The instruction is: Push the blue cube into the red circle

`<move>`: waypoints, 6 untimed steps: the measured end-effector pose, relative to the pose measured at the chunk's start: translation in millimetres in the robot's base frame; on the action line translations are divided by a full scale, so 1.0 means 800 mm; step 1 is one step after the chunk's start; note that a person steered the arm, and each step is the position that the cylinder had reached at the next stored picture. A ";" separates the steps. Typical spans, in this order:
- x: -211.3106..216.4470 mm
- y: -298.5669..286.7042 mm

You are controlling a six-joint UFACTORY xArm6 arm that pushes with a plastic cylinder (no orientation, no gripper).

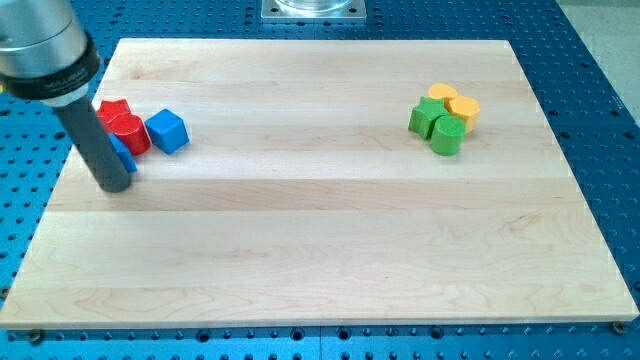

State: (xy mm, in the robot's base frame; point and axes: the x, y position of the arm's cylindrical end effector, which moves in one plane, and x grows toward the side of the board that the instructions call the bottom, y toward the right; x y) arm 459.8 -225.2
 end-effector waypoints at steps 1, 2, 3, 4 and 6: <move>-0.027 0.097; -0.082 0.228; -0.110 0.160; -0.103 0.067; -0.103 0.058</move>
